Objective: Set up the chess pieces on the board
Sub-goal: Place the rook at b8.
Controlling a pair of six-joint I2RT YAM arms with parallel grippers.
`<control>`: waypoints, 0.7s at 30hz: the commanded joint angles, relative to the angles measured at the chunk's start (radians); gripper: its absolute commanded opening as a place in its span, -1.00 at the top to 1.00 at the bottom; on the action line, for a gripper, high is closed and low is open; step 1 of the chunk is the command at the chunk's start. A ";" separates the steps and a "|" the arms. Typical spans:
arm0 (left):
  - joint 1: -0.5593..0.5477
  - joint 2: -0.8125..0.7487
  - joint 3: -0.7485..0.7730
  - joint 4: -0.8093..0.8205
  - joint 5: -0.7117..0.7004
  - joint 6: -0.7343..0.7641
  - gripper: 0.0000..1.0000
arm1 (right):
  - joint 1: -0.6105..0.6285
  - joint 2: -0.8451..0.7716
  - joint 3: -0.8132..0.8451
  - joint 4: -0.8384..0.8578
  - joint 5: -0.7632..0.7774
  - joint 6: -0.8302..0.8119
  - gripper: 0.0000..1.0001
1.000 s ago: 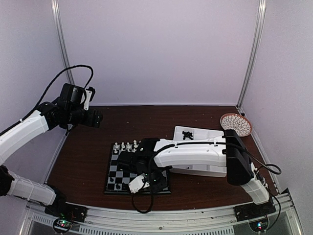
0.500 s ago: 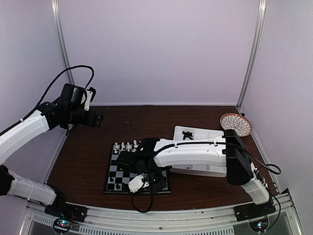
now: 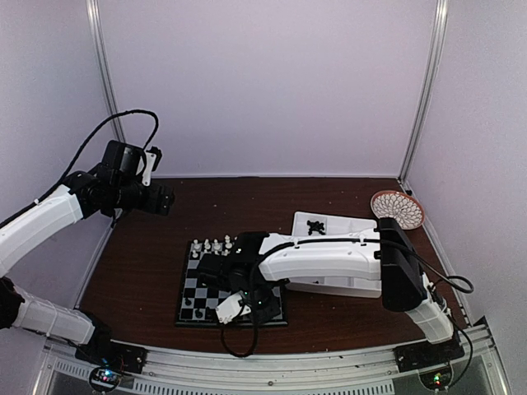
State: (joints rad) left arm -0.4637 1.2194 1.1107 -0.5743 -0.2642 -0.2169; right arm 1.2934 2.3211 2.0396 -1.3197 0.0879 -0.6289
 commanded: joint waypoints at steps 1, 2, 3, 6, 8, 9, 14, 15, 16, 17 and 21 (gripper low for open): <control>0.001 0.012 0.008 0.034 0.016 -0.010 -0.94 | -0.004 0.004 0.010 -0.001 0.021 0.002 0.54; 0.001 0.011 0.009 0.034 0.016 -0.010 -0.94 | -0.004 0.002 0.011 -0.002 0.021 0.003 0.54; 0.002 0.012 0.009 0.033 0.016 -0.011 -0.94 | -0.003 0.000 0.011 -0.002 0.021 0.003 0.53; 0.001 0.015 0.009 0.033 0.016 -0.010 -0.94 | -0.004 -0.007 0.015 -0.007 0.028 0.003 0.51; 0.001 0.015 0.009 0.033 0.016 -0.011 -0.94 | -0.004 -0.025 0.015 -0.010 0.040 0.005 0.49; 0.001 0.015 0.009 0.033 0.016 -0.010 -0.94 | -0.005 -0.044 0.014 -0.012 0.047 0.005 0.47; 0.001 0.023 0.009 0.032 0.020 -0.011 -0.94 | -0.008 -0.151 0.001 -0.032 0.033 -0.001 0.33; 0.001 0.025 0.009 0.033 0.019 -0.010 -0.94 | -0.012 -0.177 -0.005 -0.035 0.028 0.000 0.32; 0.002 0.027 0.008 0.034 0.020 -0.011 -0.94 | -0.019 -0.201 -0.014 -0.036 0.020 0.001 0.30; 0.001 0.031 0.009 0.033 0.022 -0.011 -0.94 | -0.028 -0.228 -0.026 -0.032 0.011 0.002 0.30; 0.002 0.044 0.011 0.033 0.037 -0.011 -0.94 | -0.118 -0.341 -0.130 0.067 -0.025 0.015 0.28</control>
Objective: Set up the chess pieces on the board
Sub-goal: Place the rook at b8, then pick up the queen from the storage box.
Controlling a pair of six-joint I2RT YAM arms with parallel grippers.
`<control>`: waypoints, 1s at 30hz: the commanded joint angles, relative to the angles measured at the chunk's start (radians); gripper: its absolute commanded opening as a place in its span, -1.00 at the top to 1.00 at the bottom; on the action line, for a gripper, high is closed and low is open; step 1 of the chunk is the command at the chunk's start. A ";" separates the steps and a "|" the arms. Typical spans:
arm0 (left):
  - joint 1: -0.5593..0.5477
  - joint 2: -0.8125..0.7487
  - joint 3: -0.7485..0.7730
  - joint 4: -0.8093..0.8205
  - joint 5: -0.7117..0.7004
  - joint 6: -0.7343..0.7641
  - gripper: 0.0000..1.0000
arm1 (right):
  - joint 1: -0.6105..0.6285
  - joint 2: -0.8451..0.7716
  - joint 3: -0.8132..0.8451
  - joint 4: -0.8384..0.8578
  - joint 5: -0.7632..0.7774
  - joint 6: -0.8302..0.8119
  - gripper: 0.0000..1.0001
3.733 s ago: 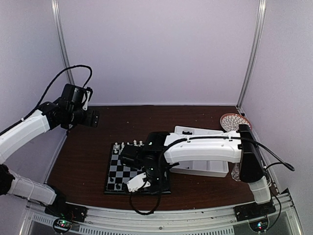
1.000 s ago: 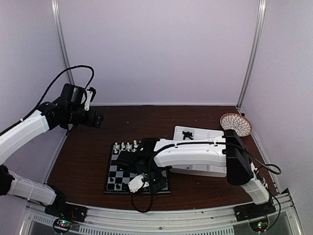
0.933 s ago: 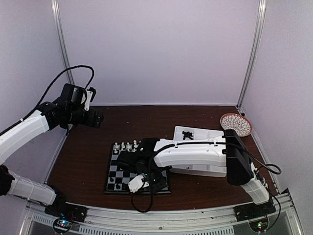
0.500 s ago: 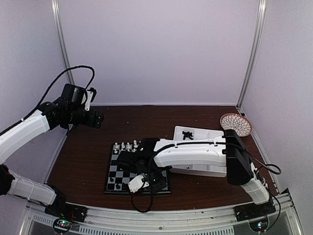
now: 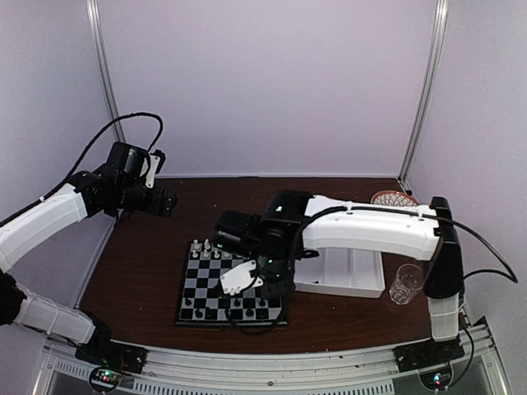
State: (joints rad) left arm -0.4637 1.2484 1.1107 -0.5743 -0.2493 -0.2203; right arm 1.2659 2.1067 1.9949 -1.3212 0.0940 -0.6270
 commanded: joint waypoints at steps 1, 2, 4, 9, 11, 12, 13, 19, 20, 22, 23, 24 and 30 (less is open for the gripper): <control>0.001 0.018 0.012 0.033 0.028 -0.007 -0.93 | -0.124 -0.153 -0.110 0.099 -0.037 0.020 0.27; 0.001 0.020 0.011 0.033 0.034 -0.008 -0.93 | -0.164 -0.174 -0.134 0.127 -0.048 0.027 0.28; 0.001 0.025 0.014 0.034 0.044 -0.007 -0.90 | -0.258 -0.203 -0.172 0.189 -0.072 0.051 0.30; 0.002 0.048 0.017 0.033 0.076 -0.011 -0.82 | -0.501 -0.188 -0.201 0.283 -0.147 0.121 0.44; 0.001 0.058 0.021 0.032 0.093 -0.010 -0.78 | -0.561 -0.170 -0.211 0.316 -0.160 0.132 0.50; 0.002 0.061 0.022 0.033 0.101 -0.010 -0.76 | -0.581 -0.157 -0.215 0.328 -0.163 0.132 0.51; 0.002 0.063 0.023 0.033 0.107 -0.010 -0.75 | -0.599 -0.142 -0.215 0.339 -0.163 0.132 0.52; 0.001 0.060 0.024 0.033 0.113 -0.008 -0.73 | -0.673 -0.020 -0.164 0.354 -0.184 0.138 0.54; 0.002 0.058 0.023 0.033 0.112 -0.007 -0.73 | -0.680 0.005 -0.153 0.357 -0.185 0.140 0.55; 0.002 0.056 0.023 0.033 0.111 -0.008 -0.73 | -0.688 0.042 -0.129 0.362 -0.181 0.144 0.54; 0.002 0.055 0.023 0.033 0.111 -0.007 -0.74 | -0.691 0.060 -0.115 0.363 -0.177 0.146 0.54; 0.002 0.054 0.023 0.032 0.112 -0.006 -0.74 | -0.695 0.080 -0.099 0.361 -0.174 0.150 0.54; 0.002 0.051 0.024 0.032 0.120 -0.004 -0.74 | -0.710 0.149 -0.031 0.362 -0.146 0.174 0.53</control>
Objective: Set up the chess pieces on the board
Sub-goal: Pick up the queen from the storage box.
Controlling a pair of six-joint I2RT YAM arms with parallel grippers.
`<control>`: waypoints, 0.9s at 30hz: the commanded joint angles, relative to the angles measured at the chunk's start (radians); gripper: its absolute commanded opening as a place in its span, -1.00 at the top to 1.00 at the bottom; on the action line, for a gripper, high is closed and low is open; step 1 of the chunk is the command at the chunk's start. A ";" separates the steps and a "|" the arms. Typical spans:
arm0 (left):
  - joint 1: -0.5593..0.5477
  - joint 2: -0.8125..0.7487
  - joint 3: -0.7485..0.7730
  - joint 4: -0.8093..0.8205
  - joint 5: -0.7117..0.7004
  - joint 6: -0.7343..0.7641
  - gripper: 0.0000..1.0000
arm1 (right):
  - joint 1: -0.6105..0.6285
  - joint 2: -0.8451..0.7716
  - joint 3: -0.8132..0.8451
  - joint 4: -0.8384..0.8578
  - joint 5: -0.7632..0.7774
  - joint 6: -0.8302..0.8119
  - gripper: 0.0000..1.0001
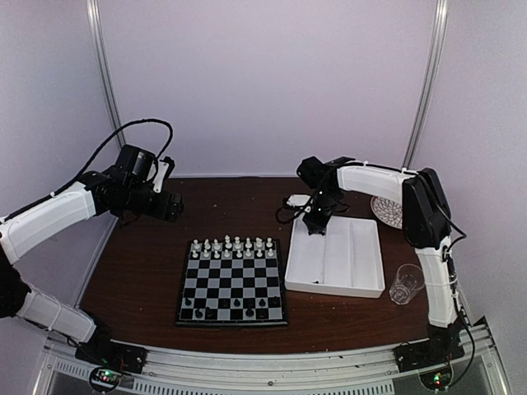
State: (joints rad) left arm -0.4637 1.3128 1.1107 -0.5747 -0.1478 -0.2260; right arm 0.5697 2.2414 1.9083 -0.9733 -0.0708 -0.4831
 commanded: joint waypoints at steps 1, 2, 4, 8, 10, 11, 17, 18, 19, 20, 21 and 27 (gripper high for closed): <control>0.002 -0.014 0.024 0.033 0.021 0.002 -0.74 | -0.017 0.020 0.061 0.018 0.027 0.033 0.53; 0.002 -0.015 0.024 0.033 0.024 0.001 -0.74 | -0.020 0.027 0.067 0.019 0.035 0.035 0.53; 0.002 -0.014 0.026 0.033 0.029 0.002 -0.74 | -0.026 0.043 0.079 0.014 0.041 0.038 0.53; 0.002 -0.015 0.026 0.033 0.033 0.003 -0.74 | -0.033 0.070 0.098 0.002 0.042 0.043 0.52; 0.002 -0.014 0.027 0.033 0.035 0.003 -0.74 | -0.034 0.078 0.097 0.002 0.038 0.048 0.53; 0.001 -0.014 0.026 0.033 0.036 0.004 -0.74 | -0.034 0.082 0.097 0.000 0.036 0.051 0.52; 0.001 -0.013 0.028 0.033 0.037 0.005 -0.74 | -0.036 0.097 0.100 -0.012 0.052 0.076 0.55; 0.002 -0.011 0.028 0.033 0.037 0.005 -0.73 | -0.036 0.098 0.100 -0.014 0.054 0.083 0.55; 0.002 -0.011 0.028 0.033 0.037 0.005 -0.74 | -0.036 0.103 0.102 -0.019 0.061 0.087 0.55; 0.002 -0.011 0.028 0.033 0.038 0.004 -0.74 | -0.036 0.105 0.103 -0.022 0.064 0.093 0.55; 0.002 -0.011 0.028 0.033 0.039 0.005 -0.74 | -0.037 0.110 0.104 -0.022 0.066 0.096 0.56; 0.002 -0.010 0.028 0.033 0.037 0.005 -0.74 | -0.048 0.131 0.110 -0.039 0.066 0.132 0.59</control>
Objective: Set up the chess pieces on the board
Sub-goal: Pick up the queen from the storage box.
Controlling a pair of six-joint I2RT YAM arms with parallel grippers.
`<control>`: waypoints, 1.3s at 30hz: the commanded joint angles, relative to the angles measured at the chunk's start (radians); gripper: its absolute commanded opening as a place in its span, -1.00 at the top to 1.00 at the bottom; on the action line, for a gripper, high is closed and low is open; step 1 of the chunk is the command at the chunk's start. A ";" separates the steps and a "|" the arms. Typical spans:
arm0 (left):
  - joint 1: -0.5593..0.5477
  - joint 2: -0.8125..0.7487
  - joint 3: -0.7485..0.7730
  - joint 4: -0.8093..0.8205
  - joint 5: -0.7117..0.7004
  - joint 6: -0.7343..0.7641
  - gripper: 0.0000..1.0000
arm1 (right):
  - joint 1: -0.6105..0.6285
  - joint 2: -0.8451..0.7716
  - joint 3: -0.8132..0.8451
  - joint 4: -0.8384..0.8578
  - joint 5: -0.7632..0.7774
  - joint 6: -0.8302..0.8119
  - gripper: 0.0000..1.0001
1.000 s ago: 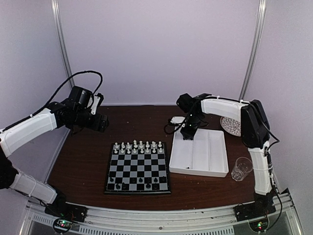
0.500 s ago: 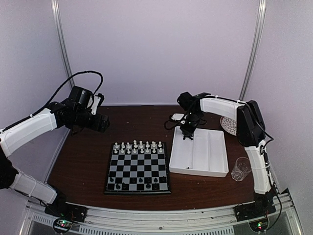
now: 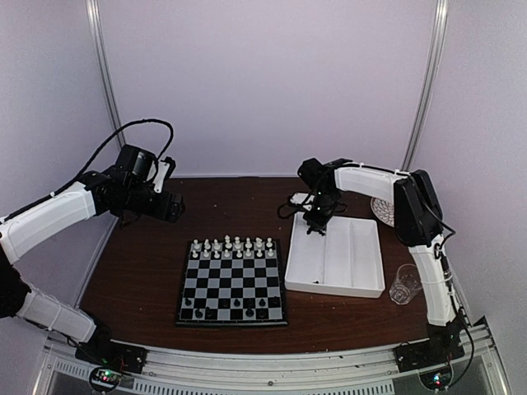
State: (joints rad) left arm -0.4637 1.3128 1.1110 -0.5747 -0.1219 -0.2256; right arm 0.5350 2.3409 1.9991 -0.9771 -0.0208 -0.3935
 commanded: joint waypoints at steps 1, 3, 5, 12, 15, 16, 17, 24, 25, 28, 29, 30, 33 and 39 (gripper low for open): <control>0.002 -0.010 0.027 0.032 0.011 0.004 -0.74 | -0.013 0.030 0.016 -0.033 0.028 0.045 0.57; 0.001 -0.009 0.027 0.033 0.013 0.003 -0.74 | -0.015 0.032 0.014 -0.030 0.046 0.049 0.53; 0.002 -0.008 0.027 0.033 0.016 0.002 -0.74 | -0.015 0.035 0.015 -0.028 0.043 0.051 0.53; 0.001 -0.002 0.026 0.032 0.017 0.002 -0.74 | -0.014 0.065 0.032 -0.044 0.030 0.084 0.54; 0.002 0.001 0.027 0.032 0.015 0.002 -0.73 | -0.014 0.058 0.022 -0.042 0.030 0.103 0.56; 0.002 0.003 0.027 0.033 0.016 0.002 -0.74 | -0.015 0.053 0.015 -0.040 0.025 0.111 0.57; 0.002 0.007 0.028 0.032 0.017 0.000 -0.74 | -0.014 0.050 0.011 -0.038 0.024 0.117 0.57; 0.001 0.026 0.032 0.029 0.021 -0.003 -0.72 | -0.012 0.061 -0.013 -0.057 0.008 0.154 0.34; 0.002 0.026 0.032 0.028 0.021 -0.003 -0.72 | -0.012 0.062 -0.023 -0.055 0.013 0.156 0.35; 0.002 0.025 0.032 0.028 0.019 -0.004 -0.72 | -0.012 0.051 -0.051 -0.039 0.011 0.159 0.50; 0.002 0.026 0.032 0.028 0.019 -0.004 -0.72 | -0.012 0.049 -0.054 -0.037 0.008 0.160 0.52; 0.001 0.026 0.032 0.029 0.019 -0.003 -0.72 | -0.012 0.046 -0.055 -0.037 0.007 0.161 0.59; 0.002 0.027 0.032 0.027 0.019 -0.004 -0.72 | -0.012 0.032 -0.053 -0.034 0.005 0.163 0.77; 0.000 0.016 0.008 0.086 0.131 0.006 -0.56 | -0.014 -0.148 -0.103 0.004 -0.062 0.190 0.86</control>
State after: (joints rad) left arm -0.4637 1.3376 1.1183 -0.5735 -0.1017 -0.2260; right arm 0.5312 2.3287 1.9476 -0.9600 -0.0349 -0.2310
